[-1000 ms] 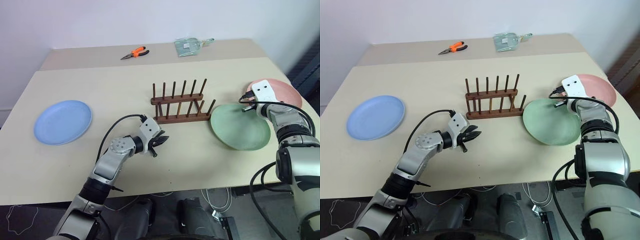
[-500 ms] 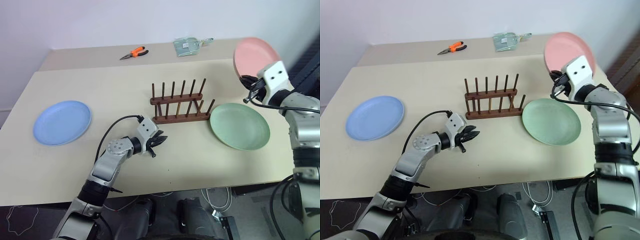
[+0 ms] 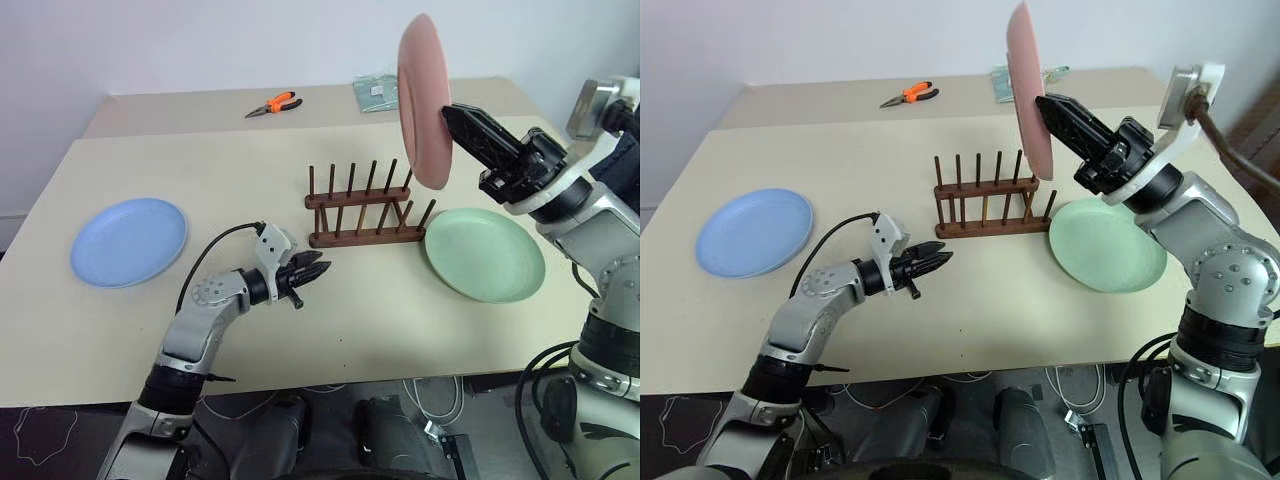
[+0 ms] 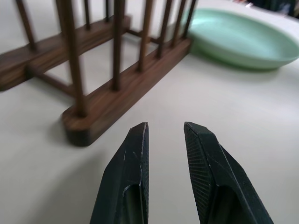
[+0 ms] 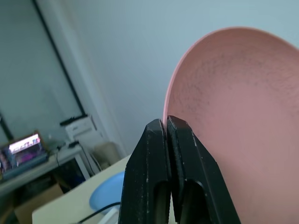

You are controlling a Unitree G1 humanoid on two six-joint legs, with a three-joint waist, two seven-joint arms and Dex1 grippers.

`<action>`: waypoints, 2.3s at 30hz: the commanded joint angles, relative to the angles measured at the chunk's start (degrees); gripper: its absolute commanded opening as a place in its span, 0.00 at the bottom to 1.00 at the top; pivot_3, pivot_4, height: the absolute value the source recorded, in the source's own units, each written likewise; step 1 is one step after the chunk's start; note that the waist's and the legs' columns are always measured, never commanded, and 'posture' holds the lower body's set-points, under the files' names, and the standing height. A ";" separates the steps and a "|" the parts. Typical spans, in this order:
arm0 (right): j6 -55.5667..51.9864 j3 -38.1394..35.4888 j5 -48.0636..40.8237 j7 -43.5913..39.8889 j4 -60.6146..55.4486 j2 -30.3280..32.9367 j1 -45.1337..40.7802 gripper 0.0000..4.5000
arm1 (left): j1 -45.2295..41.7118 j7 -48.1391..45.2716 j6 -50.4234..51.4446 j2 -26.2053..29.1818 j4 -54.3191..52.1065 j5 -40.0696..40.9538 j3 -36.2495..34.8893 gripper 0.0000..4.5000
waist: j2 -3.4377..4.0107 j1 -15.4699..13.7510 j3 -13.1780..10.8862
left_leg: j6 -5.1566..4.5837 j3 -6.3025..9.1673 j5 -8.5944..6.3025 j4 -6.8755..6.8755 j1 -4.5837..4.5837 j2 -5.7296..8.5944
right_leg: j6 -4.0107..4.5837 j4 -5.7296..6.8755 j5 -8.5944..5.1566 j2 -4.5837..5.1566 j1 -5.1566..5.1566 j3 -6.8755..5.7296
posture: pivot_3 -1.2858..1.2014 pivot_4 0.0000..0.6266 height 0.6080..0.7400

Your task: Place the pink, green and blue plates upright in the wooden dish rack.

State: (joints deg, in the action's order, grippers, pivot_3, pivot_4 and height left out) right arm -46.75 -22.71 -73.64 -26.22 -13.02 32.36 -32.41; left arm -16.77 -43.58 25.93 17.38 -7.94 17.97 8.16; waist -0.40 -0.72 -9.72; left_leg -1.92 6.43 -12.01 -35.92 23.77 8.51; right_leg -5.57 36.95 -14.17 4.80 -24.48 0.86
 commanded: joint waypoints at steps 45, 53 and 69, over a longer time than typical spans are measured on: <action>5.47 -3.00 13.94 -5.82 20.41 2.61 -4.70 0.74 | 2.77 -1.71 2.46 4.10 -8.12 4.96 1.95 0.27 | 0.06 0.00 -0.03 | -0.02 0.00 -0.01 -0.01 0.11 -0.01 | 0.14 -0.05 -0.08 0.00 -0.07 -0.01 | 0.52 0.24 0.90; 9.06 -10.00 20.44 -7.35 18.54 11.45 4.62 0.94 | 3.83 -1.29 2.46 4.66 -8.28 5.21 1.47 0.27 | 0.07 -0.54 -0.04 | -0.07 0.04 -0.05 -0.02 0.23 0.00 | 0.13 -0.20 -0.07 0.00 -0.08 -0.09 | 0.52 0.24 0.90; 16.47 14.89 50.68 -14.64 -8.20 20.25 34.07 0.99 | -0.36 -4.64 0.14 4.20 -3.73 4.73 3.37 0.27 | 0.48 -0.17 -0.05 | -0.04 -0.02 -0.19 -0.13 0.33 -0.07 | -0.07 -0.57 0.04 0.01 0.00 -0.13 | 0.52 0.24 0.90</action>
State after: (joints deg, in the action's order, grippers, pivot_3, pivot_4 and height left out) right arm -31.99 -8.83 -26.95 -41.99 -21.83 51.65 1.90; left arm -16.54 -47.87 27.21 21.78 -10.86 22.93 11.63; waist 0.09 -0.89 -9.77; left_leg -1.97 6.41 -12.20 -36.05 24.14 8.45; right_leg -5.66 36.35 -14.11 4.81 -24.49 0.74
